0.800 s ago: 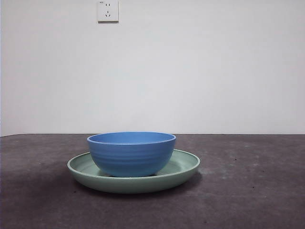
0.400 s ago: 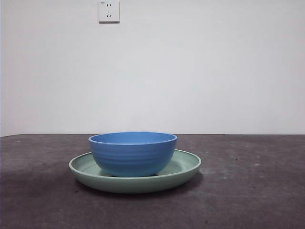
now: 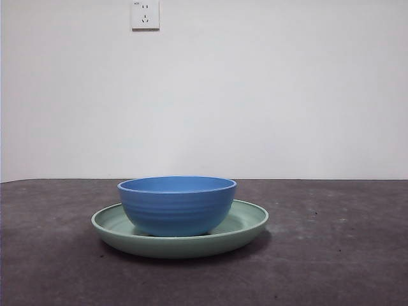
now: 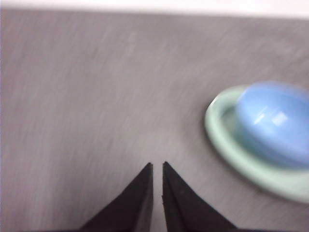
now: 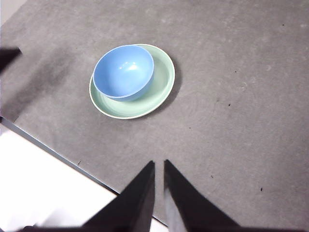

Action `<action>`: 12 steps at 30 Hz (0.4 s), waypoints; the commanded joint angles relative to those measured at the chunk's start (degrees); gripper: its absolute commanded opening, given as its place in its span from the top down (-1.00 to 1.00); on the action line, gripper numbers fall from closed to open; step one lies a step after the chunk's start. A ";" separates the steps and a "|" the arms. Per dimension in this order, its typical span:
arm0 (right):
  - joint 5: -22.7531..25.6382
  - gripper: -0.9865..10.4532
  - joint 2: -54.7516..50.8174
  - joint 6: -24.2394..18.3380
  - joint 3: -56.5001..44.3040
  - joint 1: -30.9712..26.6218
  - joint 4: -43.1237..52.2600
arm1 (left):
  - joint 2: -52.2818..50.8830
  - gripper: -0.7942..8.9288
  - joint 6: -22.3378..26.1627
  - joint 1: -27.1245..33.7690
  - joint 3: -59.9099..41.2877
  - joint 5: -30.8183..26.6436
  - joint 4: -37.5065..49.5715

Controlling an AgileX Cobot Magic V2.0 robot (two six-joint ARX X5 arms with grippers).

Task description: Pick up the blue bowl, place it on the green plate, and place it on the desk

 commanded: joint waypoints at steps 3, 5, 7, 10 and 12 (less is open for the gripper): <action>0.04 0.78 0.22 0.17 1.05 0.35 -1.60 | -4.61 0.77 1.31 2.86 -3.13 -0.09 -1.40; 0.04 0.78 0.22 0.17 1.03 0.35 -1.60 | -6.05 0.77 1.81 3.87 -3.15 -1.66 -2.93; 0.04 0.78 0.22 0.17 1.05 0.35 -1.60 | -7.26 0.77 1.77 4.70 -3.52 -4.33 -3.19; 0.04 0.78 0.22 0.17 1.05 0.35 -1.60 | -9.68 0.77 1.70 5.86 -6.08 -6.99 -1.75; 0.04 0.78 0.22 0.17 1.05 0.35 -1.60 | -10.64 0.77 1.95 6.69 -6.58 -7.39 0.50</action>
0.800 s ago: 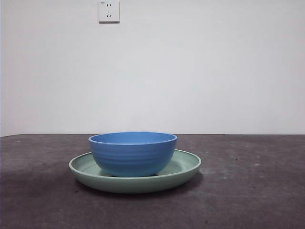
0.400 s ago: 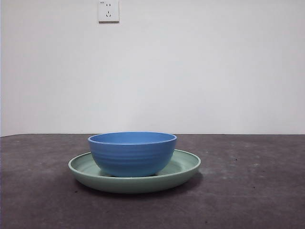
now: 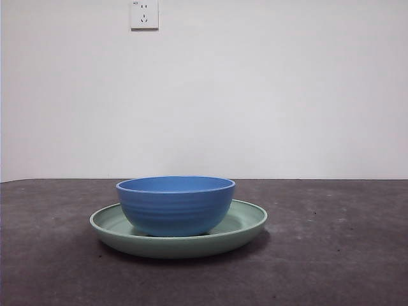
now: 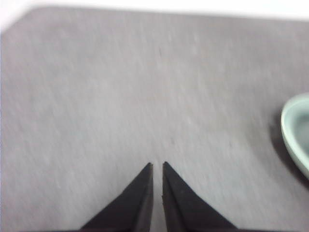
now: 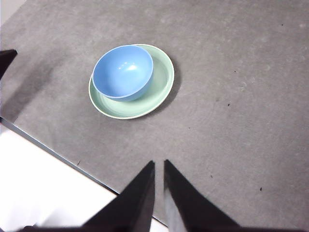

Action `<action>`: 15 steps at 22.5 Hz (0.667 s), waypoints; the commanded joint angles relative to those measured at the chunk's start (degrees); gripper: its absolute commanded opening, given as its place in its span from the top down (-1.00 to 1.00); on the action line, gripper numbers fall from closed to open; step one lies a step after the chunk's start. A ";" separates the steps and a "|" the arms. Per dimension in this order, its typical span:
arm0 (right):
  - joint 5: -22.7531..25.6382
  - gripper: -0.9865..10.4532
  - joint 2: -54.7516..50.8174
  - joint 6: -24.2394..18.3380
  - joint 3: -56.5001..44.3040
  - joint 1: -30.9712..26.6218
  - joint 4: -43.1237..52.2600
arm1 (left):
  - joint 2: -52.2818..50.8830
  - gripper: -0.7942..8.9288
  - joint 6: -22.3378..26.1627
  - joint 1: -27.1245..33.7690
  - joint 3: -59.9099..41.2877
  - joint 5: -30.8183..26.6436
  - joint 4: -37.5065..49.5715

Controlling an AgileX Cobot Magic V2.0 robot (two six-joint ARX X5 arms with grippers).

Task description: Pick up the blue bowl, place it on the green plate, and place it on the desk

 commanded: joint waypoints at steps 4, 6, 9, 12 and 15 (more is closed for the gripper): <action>0.04 0.78 0.24 0.17 1.05 0.35 -1.60 | -0.57 0.77 0.94 1.05 -4.44 -0.52 9.60; 0.04 0.78 0.24 0.17 1.05 0.35 -1.60 | -0.57 0.77 1.16 1.09 -4.44 -0.72 9.55; 0.04 0.78 0.24 0.17 1.05 0.35 -1.60 | -0.57 0.77 1.51 1.07 -4.44 -0.70 9.55; 0.04 0.78 0.24 0.17 1.05 0.35 -1.60 | -0.57 0.77 1.49 1.07 -4.44 -0.70 9.57; 0.04 0.78 0.24 0.17 1.05 0.35 -1.60 | -0.55 0.77 1.49 1.07 -4.42 -0.70 9.57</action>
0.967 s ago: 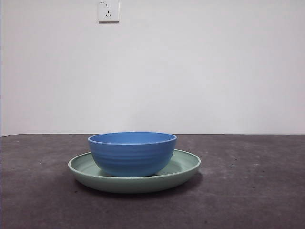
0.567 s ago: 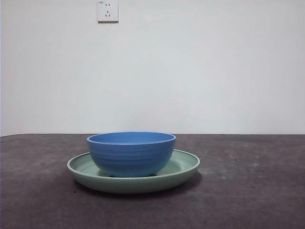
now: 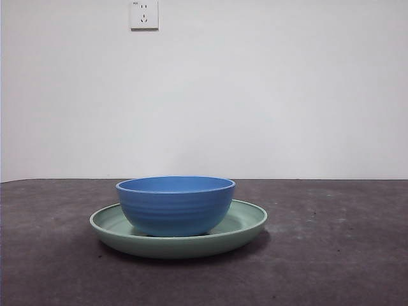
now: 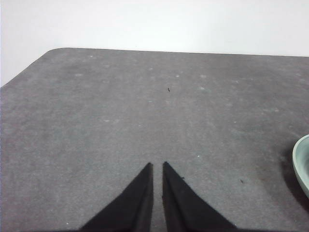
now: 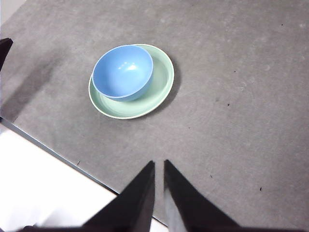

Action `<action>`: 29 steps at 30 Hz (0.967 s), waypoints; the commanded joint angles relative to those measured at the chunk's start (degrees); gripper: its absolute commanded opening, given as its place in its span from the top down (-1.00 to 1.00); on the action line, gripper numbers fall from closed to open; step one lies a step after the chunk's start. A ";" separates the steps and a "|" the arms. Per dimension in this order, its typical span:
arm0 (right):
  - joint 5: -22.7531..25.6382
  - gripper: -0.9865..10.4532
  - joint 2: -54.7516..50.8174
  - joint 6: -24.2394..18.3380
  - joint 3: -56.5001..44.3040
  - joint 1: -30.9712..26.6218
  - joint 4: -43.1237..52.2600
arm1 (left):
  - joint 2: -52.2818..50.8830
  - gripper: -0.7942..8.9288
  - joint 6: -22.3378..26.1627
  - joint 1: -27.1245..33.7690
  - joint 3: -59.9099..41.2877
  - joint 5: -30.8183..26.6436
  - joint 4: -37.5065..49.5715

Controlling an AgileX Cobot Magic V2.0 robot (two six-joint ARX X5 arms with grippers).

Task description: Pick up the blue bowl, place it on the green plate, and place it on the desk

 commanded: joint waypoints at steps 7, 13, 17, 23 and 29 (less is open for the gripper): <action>0.04 0.78 0.24 0.15 1.05 0.35 -1.60 | -0.11 0.77 0.98 0.07 -1.16 -0.17 -0.42; 0.04 0.78 0.24 0.15 1.05 0.35 -1.60 | -0.11 0.77 0.98 0.07 -1.16 -0.17 -0.42; 0.04 0.78 0.24 0.15 1.05 0.35 -1.57 | -0.11 0.77 0.98 0.07 -1.16 -0.17 -0.42; -0.09 0.78 -0.09 0.13 0.81 -3.02 -1.14 | -0.11 0.77 0.98 0.07 -1.16 -0.17 -0.42; 1.75 0.78 -4.68 -11.96 -4.72 -16.74 10.67 | -0.11 0.77 0.98 0.07 -1.16 -0.17 -0.42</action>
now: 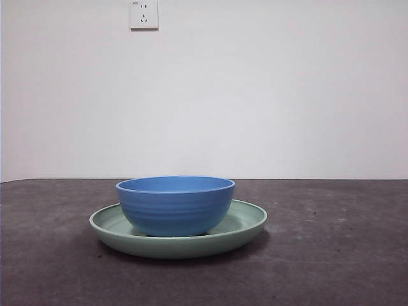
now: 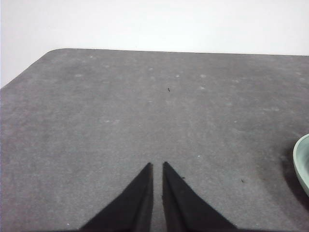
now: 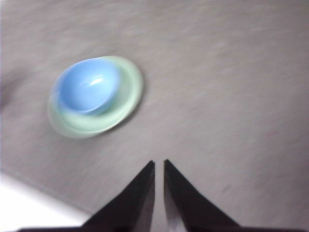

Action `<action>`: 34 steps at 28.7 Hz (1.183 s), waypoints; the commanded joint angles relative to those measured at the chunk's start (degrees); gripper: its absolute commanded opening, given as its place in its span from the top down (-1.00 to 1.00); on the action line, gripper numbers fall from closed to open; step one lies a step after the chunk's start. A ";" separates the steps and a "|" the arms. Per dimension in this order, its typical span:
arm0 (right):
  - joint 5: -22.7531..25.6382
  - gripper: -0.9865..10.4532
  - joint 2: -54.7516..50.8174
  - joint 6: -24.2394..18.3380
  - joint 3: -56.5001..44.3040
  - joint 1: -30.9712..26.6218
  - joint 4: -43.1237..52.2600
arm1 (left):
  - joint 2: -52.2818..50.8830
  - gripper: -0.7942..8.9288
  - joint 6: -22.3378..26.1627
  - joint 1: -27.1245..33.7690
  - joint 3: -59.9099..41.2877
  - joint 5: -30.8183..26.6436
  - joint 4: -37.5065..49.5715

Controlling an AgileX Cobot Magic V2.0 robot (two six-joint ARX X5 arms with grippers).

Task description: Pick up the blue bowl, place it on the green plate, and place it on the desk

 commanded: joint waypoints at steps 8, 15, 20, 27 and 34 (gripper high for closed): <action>-0.22 0.78 -18.08 -8.74 -36.59 -17.92 46.05 | -0.11 0.77 0.61 0.07 -1.16 -0.17 -0.42; 0.04 0.78 -27.52 -8.96 -63.45 -20.70 73.09 | -0.11 0.77 0.61 0.07 -1.16 -0.17 -0.42; 0.17 0.78 -32.35 -9.60 -69.51 -20.72 73.44 | -0.11 0.77 0.61 0.07 -1.16 -0.17 -0.44; 7.10 0.78 -33.14 -10.51 -70.55 -20.72 67.82 | -0.11 0.77 0.61 0.07 -1.16 -0.17 -0.44; 6.69 0.78 -33.14 -9.62 -70.55 -20.68 63.01 | -0.11 0.77 0.61 0.07 -1.16 -0.17 -0.42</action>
